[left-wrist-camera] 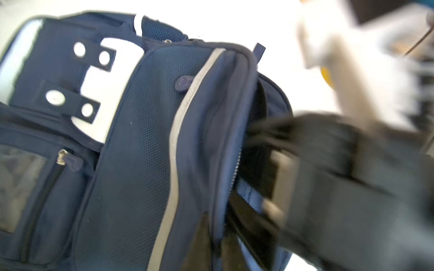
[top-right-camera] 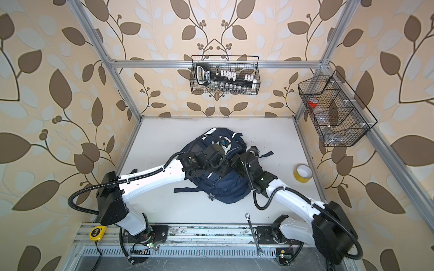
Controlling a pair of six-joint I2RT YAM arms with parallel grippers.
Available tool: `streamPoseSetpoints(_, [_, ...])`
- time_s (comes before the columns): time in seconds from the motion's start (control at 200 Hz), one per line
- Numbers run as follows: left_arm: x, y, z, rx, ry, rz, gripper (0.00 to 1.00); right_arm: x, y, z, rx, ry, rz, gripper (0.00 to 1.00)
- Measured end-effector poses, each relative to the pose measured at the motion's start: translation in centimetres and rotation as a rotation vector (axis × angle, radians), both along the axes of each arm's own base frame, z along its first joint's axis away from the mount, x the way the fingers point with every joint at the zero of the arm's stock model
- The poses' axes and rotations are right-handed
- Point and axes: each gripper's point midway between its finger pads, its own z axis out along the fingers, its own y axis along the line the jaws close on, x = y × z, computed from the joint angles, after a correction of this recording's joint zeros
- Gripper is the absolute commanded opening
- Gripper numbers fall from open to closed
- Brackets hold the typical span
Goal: Pack books, pencil case, and school supplies into a backpack
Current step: Close the student bag at the center of the table, then zip the student bag at the center of the table.
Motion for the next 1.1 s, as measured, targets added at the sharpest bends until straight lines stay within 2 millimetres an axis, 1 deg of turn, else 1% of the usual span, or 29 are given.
streamPoseSetpoints(0.055, [0.5, -0.2, 0.7, -0.056, 0.032, 0.025, 0.49, -1.8, -1.6, 1.7, -0.004, -0.058, -0.016, 0.73])
streamPoseSetpoints(0.115, [1.0, -0.2, 1.2, -0.100, 0.047, 0.048, 0.57, -2.9, -2.9, 3.9, -0.009, -0.124, -0.023, 0.71])
streamPoseSetpoints(0.135, [1.0, -0.2, 1.3, -0.107, 0.048, 0.042, 0.63, -3.1, -3.0, 4.5, -0.010, -0.139, -0.020, 0.69])
streamPoseSetpoints(0.155, [1.0, -0.3, 1.4, -0.121, 0.059, 0.052, 0.66, -3.3, -3.2, 5.1, -0.015, -0.156, -0.014, 0.67])
streamPoseSetpoints(0.185, [0.9, -0.3, 1.6, -0.133, 0.067, 0.055, 0.68, -3.6, -3.1, 5.7, -0.031, -0.172, 0.006, 0.65])
streamPoseSetpoints(0.22, [0.7, -0.2, 1.7, -0.144, 0.076, 0.055, 0.69, -3.9, -2.5, 5.7, -0.055, -0.178, 0.039, 0.64])
streamPoseSetpoints(0.285, [0.0, 0.6, 2.4, -0.158, 0.076, 0.063, 0.70, -5.7, -0.2, 4.6, -0.123, -0.172, 0.150, 0.62])
streamPoseSetpoints(0.32, [-0.5, 1.3, 2.9, -0.167, 0.069, 0.069, 0.70, -7.1, 1.5, 3.6, -0.166, -0.166, 0.231, 0.60])
streamPoseSetpoints(0.38, [-1.5, 3.4, 3.9, -0.182, 0.058, 0.101, 0.70, -9.6, 4.3, 1.8, -0.255, -0.159, 0.367, 0.58])
streamPoseSetpoints(0.41, [-2.1, 4.5, 4.3, -0.192, 0.053, 0.118, 0.69, -10.7, 5.6, 0.9, -0.301, -0.155, 0.426, 0.56])
streamPoseSetpoints(0.445, [-2.6, 5.9, 4.7, -0.205, 0.048, 0.144, 0.69, -11.7, 6.7, -0.4, -0.361, -0.142, 0.478, 0.54])
streamPoseSetpoints(0.48, [-3.2, 7.1, 4.8, -0.219, 0.049, 0.167, 0.68, -12.3, 7.5, -1.5, -0.423, -0.125, 0.513, 0.53])
streamPoseSetpoints(0.53, [-3.8, 8.8, 4.2, -0.227, 0.056, 0.205, 0.68, -12.4, 8.4, -2.9, -0.501, -0.100, 0.532, 0.52])
streamPoseSetpoints(0.59, [-4.3, 10.2, 2.5, -0.214, 0.086, 0.243, 0.68, -12.1, 9.0, -3.9, -0.577, -0.077, 0.527, 0.52])
streamPoseSetpoints(0.69, [-4.8, 11.5, -1.0, -0.148, 0.152, 0.289, 0.68, -11.2, 9.1, -4.7, -0.661, -0.041, 0.485, 0.52])
streamPoseSetpoints(0.745, [-4.9, 11.9, -2.1, -0.121, 0.176, 0.303, 0.68, -10.9, 9.0, -4.9, -0.684, -0.029, 0.462, 0.52])
streamPoseSetpoints(0.84, [-4.9, 11.9, -2.4, -0.114, 0.184, 0.307, 0.68, -10.6, 8.4, -5.5, -0.716, -0.010, 0.435, 0.45])
streamPoseSetpoints(0.91, [-4.8, 11.8, -2.4, -0.118, 0.184, 0.309, 0.68, -10.4, 8.1, -6.2, -0.735, 0.007, 0.427, 0.43])
streamPoseSetpoints(0.99, [-4.8, 11.8, -2.3, -0.123, 0.183, 0.311, 0.68, -10.1, 8.1, -6.7, -0.750, 0.016, 0.421, 0.35])
streamPoseSetpoints(1.1, [-4.7, 11.6, -2.1, -0.134, 0.180, 0.312, 0.68, -10.0, 8.1, -7.4, -0.775, 0.022, 0.422, 0.31])
